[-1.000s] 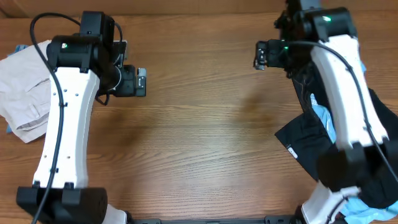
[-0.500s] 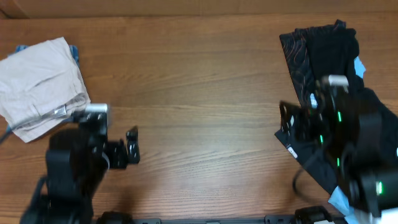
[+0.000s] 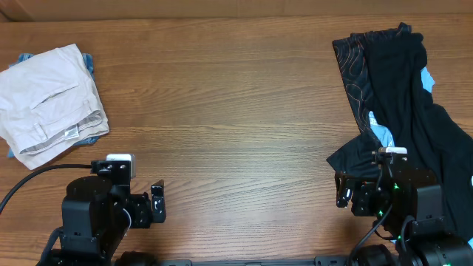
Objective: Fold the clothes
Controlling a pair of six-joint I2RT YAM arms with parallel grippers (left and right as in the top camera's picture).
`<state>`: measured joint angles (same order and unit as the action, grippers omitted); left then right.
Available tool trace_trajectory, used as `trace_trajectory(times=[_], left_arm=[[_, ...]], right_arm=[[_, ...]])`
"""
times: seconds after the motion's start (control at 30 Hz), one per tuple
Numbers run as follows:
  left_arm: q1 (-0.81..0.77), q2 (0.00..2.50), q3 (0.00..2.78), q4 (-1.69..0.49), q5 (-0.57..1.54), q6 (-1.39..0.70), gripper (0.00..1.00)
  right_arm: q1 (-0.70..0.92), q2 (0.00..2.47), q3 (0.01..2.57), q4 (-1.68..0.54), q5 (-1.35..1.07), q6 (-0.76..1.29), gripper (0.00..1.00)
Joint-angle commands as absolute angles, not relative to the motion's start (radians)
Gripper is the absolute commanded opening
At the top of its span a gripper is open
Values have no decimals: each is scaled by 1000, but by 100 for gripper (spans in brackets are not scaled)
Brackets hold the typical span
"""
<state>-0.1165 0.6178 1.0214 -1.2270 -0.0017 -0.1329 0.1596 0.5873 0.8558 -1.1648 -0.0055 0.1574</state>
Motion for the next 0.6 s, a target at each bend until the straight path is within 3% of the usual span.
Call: trace_trajectory(times=[0.0,0.37,0.57], left_arm=[[-118,608,1013,-1226,-11,-150,100],[-118,608,1013,-1227,-11,-150,100],[-118,608,1013,-1227,-11,-150,100]], right_arm=[[162,581,854,-1158,7,161,100],[153,521,829,-1161,9,156,100],[116,315,664,-1034,10,154,100]])
